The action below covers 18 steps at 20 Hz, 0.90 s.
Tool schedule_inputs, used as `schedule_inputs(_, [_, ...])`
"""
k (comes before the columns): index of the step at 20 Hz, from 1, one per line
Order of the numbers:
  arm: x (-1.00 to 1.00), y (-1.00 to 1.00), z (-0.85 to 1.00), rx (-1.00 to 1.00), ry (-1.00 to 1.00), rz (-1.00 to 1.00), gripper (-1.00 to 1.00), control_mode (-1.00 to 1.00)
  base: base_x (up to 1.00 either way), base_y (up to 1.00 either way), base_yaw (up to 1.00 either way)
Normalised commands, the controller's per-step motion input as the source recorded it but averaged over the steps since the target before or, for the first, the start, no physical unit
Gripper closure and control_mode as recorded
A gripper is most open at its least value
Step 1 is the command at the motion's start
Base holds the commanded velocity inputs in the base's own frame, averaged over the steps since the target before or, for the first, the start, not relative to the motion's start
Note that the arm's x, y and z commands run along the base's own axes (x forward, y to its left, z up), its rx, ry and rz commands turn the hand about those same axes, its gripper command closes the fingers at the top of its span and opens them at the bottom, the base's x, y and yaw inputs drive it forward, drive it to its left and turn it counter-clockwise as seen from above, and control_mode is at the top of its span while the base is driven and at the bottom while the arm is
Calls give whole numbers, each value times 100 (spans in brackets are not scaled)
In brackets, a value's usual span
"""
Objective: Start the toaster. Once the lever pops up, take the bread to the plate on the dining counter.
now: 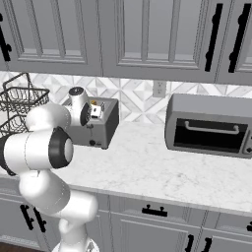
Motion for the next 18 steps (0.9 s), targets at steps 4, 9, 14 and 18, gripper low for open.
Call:
schedule_inputs(4, [3,0,-14,0,0,0,100,-100,0,0,0])
schedule_inputs(9, [0,0,-43,0,6,-1,100,-100,0,0,0])
schedule_inputs(14, [-6,0,-58,0,9,-3,100,-100,0,0,0])
schedule_inputs(18, [-5,0,-54,0,10,-4,100,-100,0,0,0])
